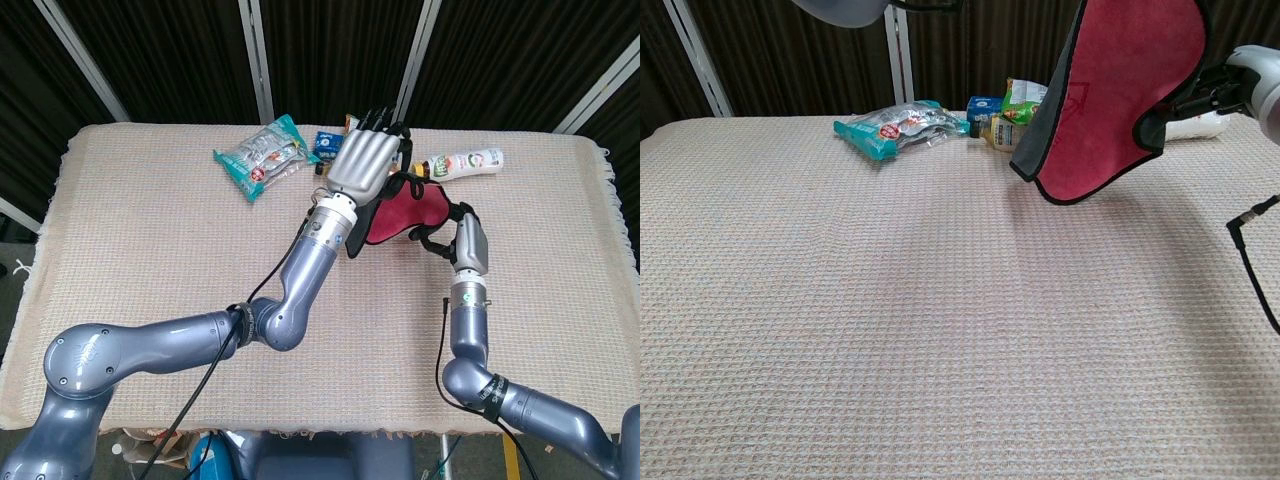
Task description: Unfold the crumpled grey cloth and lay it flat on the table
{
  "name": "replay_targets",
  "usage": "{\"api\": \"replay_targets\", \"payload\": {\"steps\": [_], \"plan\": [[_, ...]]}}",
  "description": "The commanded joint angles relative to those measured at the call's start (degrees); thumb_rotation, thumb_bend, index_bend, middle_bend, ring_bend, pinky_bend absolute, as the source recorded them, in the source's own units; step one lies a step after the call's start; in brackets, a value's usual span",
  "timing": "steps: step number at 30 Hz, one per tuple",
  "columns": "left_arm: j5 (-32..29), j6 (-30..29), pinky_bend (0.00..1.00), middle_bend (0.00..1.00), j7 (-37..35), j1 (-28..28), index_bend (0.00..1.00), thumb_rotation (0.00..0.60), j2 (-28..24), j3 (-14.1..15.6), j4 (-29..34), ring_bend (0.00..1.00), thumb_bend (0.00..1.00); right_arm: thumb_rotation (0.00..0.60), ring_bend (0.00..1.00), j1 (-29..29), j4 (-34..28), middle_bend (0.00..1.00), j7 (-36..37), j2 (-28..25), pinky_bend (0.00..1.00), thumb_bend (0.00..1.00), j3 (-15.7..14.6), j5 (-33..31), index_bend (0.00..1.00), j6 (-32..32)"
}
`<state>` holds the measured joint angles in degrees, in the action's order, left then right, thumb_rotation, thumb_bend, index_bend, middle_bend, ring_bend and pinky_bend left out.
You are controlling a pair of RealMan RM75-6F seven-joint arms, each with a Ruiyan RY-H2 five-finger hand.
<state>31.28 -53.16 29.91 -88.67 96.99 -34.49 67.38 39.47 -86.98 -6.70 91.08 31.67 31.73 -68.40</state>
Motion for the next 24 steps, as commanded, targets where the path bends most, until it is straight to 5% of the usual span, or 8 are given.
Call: {"api": "replay_targets", "payload": {"steps": [1, 24], "plan": [[0.8, 0.6, 0.02, 0.25, -0.9, 0.9, 0.55, 0.600, -0.9, 0.6, 1.0, 0.03, 0.56, 0.600, 0.09, -0.4, -0.4, 0.30, 0.1, -0.6, 0.08, 0.58, 0.2, 0.3, 0.66, -0.2], [4.9, 0.8, 0.02, 0.26, -9.0, 7.4, 0.55, 0.600, -6.1, 2.9, 7.9, 0.03, 0.56, 0.600, 0.09, -2.5, -2.8, 0.31, 0.8, -5.5, 0.08, 0.60, 2.2, 1.1, 0.68, -0.6]]}}
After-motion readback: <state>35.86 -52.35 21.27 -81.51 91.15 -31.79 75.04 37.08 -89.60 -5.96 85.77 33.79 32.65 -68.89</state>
